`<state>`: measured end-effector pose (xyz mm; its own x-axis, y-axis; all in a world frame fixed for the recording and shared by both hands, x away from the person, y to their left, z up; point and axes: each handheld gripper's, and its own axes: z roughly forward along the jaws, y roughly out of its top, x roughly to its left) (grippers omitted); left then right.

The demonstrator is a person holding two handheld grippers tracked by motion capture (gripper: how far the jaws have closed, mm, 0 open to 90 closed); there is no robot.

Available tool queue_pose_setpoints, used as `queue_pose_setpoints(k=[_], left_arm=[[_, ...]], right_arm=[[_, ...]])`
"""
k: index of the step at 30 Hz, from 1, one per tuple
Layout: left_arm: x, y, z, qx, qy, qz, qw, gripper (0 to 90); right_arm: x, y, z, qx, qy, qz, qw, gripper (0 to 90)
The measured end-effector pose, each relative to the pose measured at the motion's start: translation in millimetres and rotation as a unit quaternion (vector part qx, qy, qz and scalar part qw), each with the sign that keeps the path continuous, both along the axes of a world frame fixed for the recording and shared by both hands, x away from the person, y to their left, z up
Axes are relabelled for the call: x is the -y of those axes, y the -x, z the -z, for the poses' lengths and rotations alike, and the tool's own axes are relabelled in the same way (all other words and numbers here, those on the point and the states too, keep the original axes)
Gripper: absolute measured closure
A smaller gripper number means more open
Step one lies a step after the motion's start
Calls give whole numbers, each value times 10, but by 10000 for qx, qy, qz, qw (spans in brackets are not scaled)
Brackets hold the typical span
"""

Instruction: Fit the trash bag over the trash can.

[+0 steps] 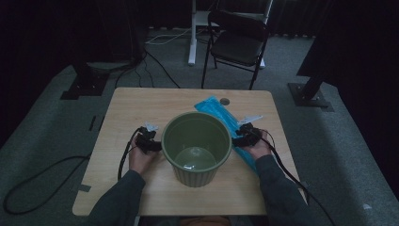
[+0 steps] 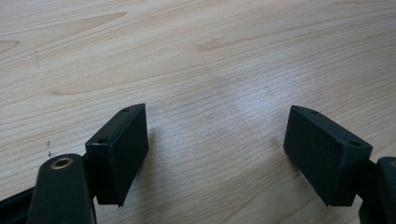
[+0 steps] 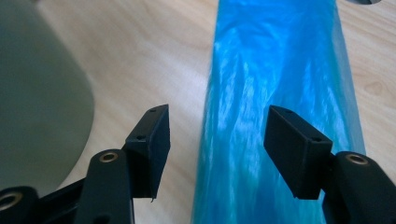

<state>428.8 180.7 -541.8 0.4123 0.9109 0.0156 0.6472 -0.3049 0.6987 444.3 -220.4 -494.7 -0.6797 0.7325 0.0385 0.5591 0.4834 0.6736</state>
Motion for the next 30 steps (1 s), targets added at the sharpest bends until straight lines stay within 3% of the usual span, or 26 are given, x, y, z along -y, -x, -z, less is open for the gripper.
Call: queue_pose_setpoints(k=[2, 5, 13, 16, 24, 30], left_arm=[[0, 0, 0, 1, 0, 0, 10000, 217], [-1, 1, 2, 8, 7, 7, 10000, 217], [1, 1, 2, 9, 12, 8, 10000, 217], [1, 2, 2, 6, 12, 11, 10000, 217], [3, 2, 1, 6, 11, 18, 10000, 217], [6, 4, 2, 3, 17, 21, 10000, 217]], right_arm=[[-37, -53, 11, -7, 17, 30, 10000, 398], [-108, -131, 66, -13, 250, 1, 9997, 388], [-186, -317, 262, -116, 542, 270, 9981, 378], [-176, -361, 305, -203, 508, 350, 9979, 373], [-204, -339, 341, -343, 411, 230, 9983, 360], [-225, -351, 323, -383, 608, 373, 9967, 361]])
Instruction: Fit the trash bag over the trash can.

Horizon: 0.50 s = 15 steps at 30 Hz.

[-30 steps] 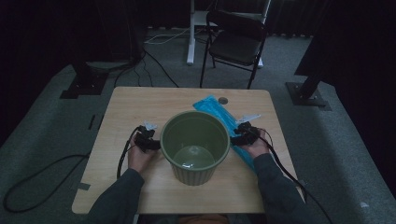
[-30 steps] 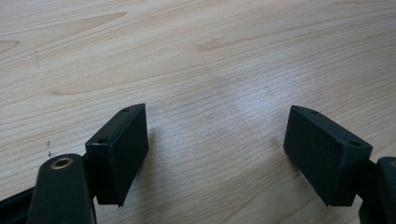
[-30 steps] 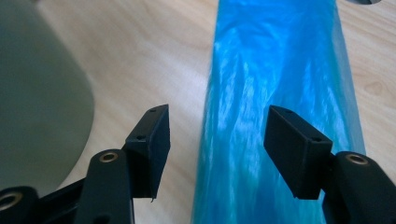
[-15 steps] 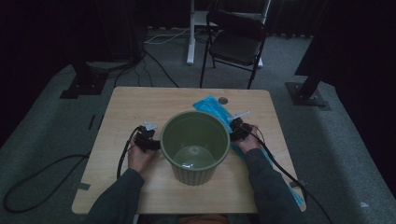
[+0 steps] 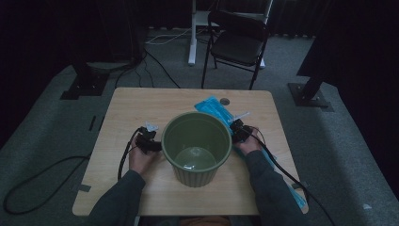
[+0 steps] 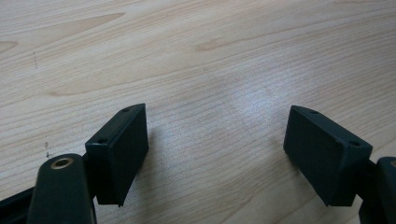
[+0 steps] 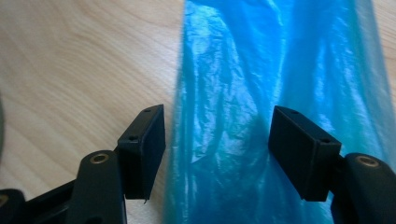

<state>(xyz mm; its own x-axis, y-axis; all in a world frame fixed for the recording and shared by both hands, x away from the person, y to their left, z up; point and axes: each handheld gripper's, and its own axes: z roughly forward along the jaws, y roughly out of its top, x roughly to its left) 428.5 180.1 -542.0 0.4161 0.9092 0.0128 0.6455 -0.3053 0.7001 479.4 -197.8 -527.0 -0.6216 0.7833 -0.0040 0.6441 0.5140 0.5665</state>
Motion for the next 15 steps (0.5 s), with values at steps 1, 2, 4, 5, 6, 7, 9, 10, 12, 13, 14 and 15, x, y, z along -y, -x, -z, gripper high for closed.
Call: queue_pose_setpoints(k=[1, 2, 4, 5, 6, 7, 9, 10, 12, 13, 14, 15], left_arm=[[0, 0, 0, -1, 0, 3, 10000, 217], [0, 1, 0, 0, 0, 3, 10000, 217], [0, 1, 0, -1, -2, 6, 10000, 217], [0, 1, 0, -1, -3, 7, 10000, 217], [0, 1, 0, 0, -3, 6, 10000, 217], [1, 1, 0, -1, -2, 8, 10000, 217], [1, 1, 0, -2, -4, 9, 10000, 217], [1, 1, 0, -2, -3, 9, 10000, 217], [1, 1, -1, -3, -4, 11, 10000, 217], [1, 1, 0, -1, -3, 10, 10000, 217], [1, 1, 0, -2, -3, 11, 10000, 217], [1, 1, 0, -2, -3, 11, 10000, 217]], right_arm=[[11, -8, 0, -24, -18, 55, 10000, 369], [25, -13, 0, -15, -21, 115, 9999, 380], [52, -24, -5, -11, -32, 197, 9998, 424], [61, -27, -7, -12, -38, 242, 9997, 444], [71, -32, -10, -5, -34, 273, 9996, 470], [78, -34, -12, -2, -40, 300, 9995, 489], [95, -37, -17, 3, -38, 363, 9993, 557], [108, -39, -19, 13, -44, 398, 9992, 612], [141, -46, -23, 23, -57, 483, 9988, 704], [154, -51, -23, 28, -60, 526, 9986, 737], [168, -55, -23, 37, -55, 563, 9984, 781], [183, -59, -23, 44, -52, 577, 9983, 823]])
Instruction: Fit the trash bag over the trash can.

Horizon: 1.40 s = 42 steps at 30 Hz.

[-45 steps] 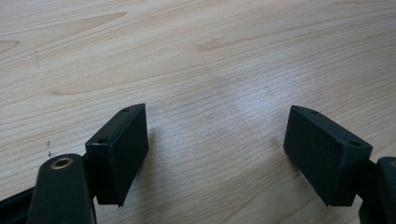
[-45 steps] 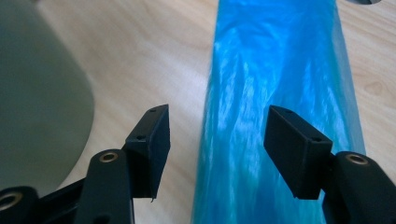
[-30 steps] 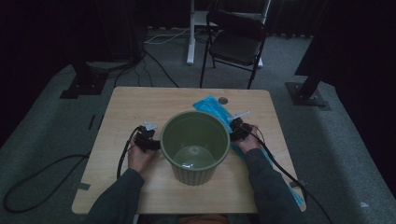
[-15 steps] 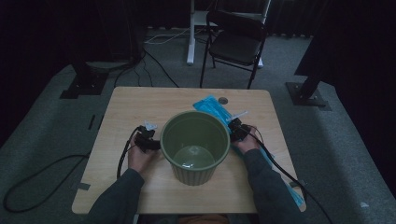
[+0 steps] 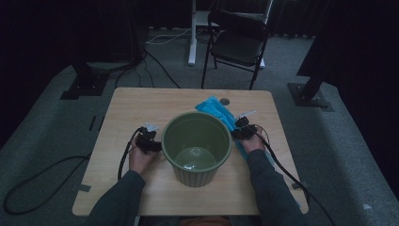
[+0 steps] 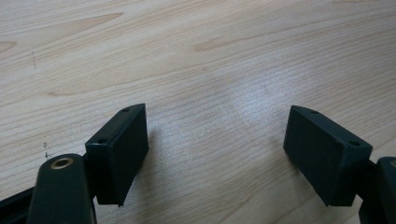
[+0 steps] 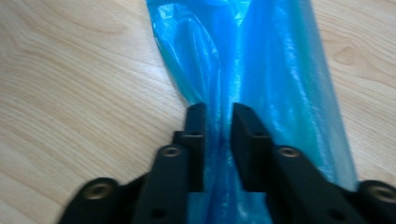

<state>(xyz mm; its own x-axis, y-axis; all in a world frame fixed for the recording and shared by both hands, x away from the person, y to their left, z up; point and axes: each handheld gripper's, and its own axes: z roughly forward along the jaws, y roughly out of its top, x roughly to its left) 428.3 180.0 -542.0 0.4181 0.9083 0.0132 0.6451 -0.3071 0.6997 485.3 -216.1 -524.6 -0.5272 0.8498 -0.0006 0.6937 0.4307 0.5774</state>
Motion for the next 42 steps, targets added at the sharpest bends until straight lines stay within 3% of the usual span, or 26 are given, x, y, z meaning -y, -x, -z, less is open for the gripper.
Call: queue_pose_setpoints(k=[3, 11, 19, 30, 35, 42], left_arm=[[0, 0, 0, 1, -2, 4, 10000, 217], [0, 1, -4, -15, -16, 47, 10000, 217], [-4, 3, -6, -23, -26, 122, 9999, 216], [-1, -6, -22, -105, -60, 232, 9997, 218], [12, 5, -45, -128, -60, 435, 9990, 318], [15, 12, -46, -109, -50, 474, 9988, 352]], right_arm=[[54, -5, 2, -43, -88, 40, 9999, 890], [199, 61, -82, 99, -192, 19, 9998, 896], [304, 152, -332, 331, -351, -229, 9986, 897], [317, 273, -724, 586, -240, -768, 9950, 898], [320, 336, -934, 735, -286, -999, 9919, 897], [296, 419, -1122, 853, -228, -1257, 9881, 897]])
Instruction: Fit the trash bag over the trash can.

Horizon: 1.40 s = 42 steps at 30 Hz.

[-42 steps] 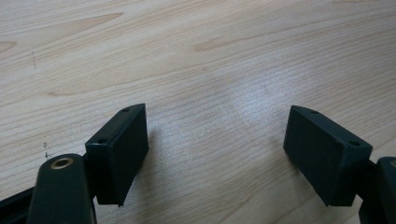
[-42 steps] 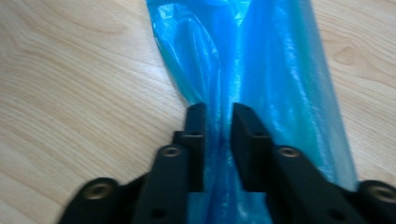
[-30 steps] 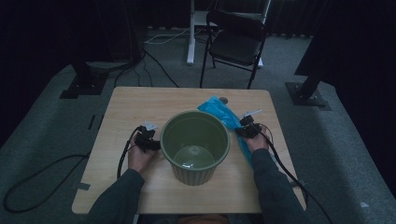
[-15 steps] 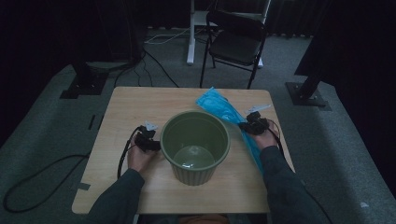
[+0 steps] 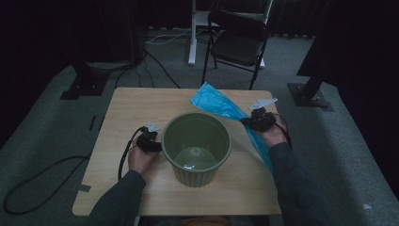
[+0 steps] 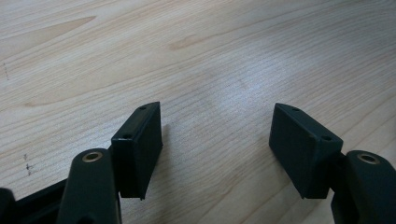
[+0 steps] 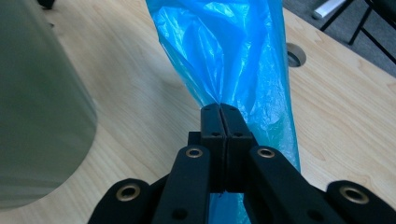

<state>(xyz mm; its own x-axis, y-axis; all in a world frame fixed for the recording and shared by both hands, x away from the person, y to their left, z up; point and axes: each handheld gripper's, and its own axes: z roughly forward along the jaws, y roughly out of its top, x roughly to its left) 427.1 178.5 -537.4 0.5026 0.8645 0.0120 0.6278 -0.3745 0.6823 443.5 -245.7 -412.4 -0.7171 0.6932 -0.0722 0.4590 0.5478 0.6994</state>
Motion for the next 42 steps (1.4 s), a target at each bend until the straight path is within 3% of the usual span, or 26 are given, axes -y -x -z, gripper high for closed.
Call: queue_pose_setpoints(k=[7, 23, 42], left_arm=[[2, 3, -1, 7, 12, 14, 10000, 369], [27, 5, -22, -76, -18, -29, 10000, 403], [29, 4, -21, -80, -23, -16, 10000, 399]], right_arm=[[-11, 85, -156, 100, -9, -241, 9997, 897], [55, 207, -436, 274, -157, -512, 9982, 896], [81, 374, -599, 336, -263, -890, 9951, 896]])
